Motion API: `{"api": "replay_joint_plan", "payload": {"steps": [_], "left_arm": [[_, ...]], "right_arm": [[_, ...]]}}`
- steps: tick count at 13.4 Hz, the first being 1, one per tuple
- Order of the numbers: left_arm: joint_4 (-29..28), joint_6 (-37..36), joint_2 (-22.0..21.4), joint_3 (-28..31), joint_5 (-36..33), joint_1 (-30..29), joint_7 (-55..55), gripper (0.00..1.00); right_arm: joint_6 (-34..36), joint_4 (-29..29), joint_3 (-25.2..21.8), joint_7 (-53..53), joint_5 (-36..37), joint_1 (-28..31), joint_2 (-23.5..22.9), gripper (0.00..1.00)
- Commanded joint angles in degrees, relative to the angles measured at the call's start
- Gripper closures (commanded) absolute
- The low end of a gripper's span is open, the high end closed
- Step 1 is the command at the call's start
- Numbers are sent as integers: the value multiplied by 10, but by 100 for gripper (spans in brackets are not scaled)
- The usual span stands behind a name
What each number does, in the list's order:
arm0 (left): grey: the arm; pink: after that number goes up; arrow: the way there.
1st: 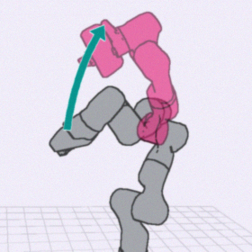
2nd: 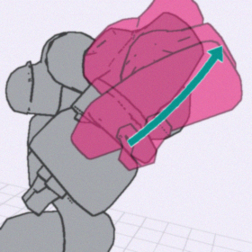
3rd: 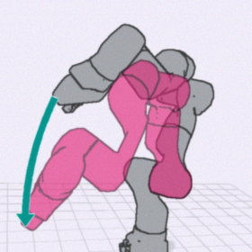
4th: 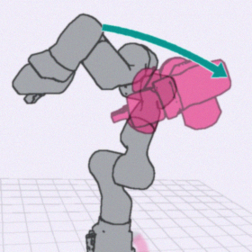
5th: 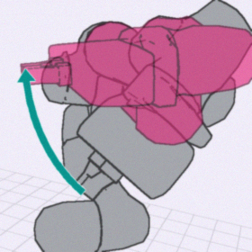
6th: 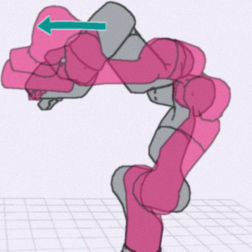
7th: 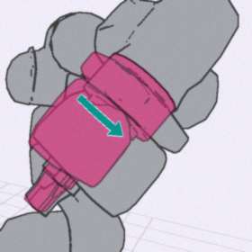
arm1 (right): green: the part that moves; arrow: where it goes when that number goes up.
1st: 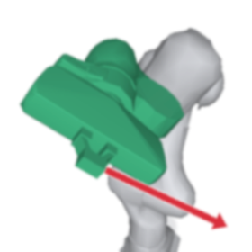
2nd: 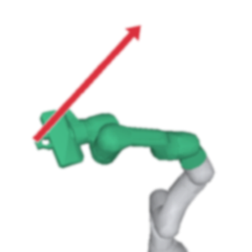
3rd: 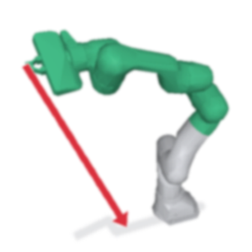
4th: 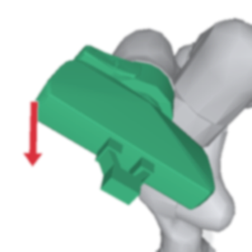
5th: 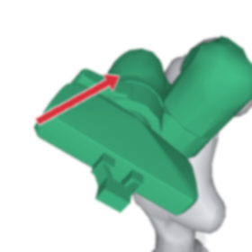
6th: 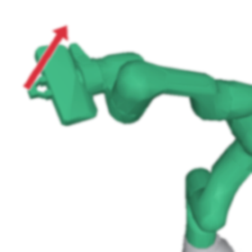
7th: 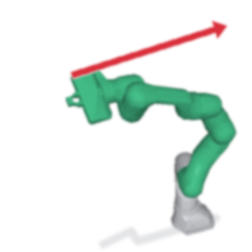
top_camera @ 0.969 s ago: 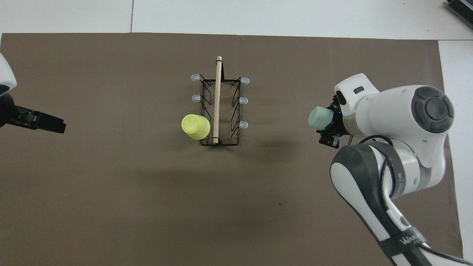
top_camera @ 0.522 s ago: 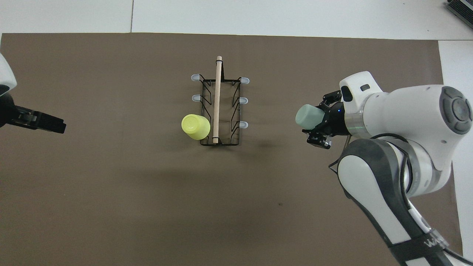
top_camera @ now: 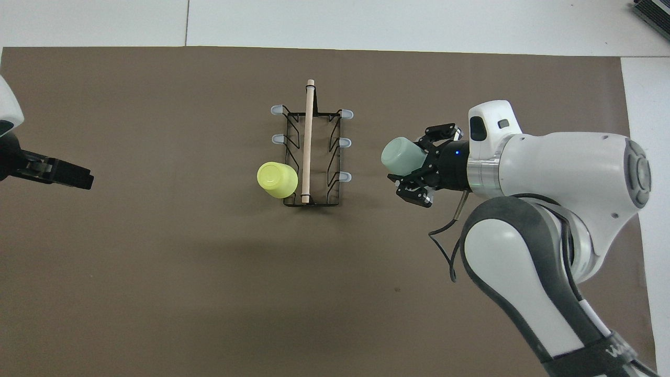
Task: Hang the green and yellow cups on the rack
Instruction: 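Carry the green cup toward the rack with the right gripper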
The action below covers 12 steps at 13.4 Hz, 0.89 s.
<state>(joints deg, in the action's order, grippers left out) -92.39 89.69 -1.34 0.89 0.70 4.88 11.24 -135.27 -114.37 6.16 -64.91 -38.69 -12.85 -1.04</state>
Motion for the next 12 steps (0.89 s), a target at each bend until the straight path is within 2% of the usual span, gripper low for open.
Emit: {"api": "replay_joint_plan", "payload": {"steps": [1, 4, 6, 10, 12], "left_arm": [[-1, -8, -5, 0, 5, 0, -5, 0], [-1, -7, -6, 0, 5, 0, -5, 0], [-1, -8, -6, 0, 5, 0, -5, 0], [-1, -7, -6, 0, 5, 0, -5, 0], [-1, -8, -6, 0, 5, 0, -5, 0]], "right_arm": [[-44, -7, 0, -33, -79, -20, 1, 41], [-82, -18, -1, -107, -185, -41, -3, 41], [-106, -18, 0, -115, -196, -44, -12, 41], [-222, -15, 0, -147, -308, -121, -50, 41], [-233, -13, 0, -201, -359, -125, -60, 41]]}}
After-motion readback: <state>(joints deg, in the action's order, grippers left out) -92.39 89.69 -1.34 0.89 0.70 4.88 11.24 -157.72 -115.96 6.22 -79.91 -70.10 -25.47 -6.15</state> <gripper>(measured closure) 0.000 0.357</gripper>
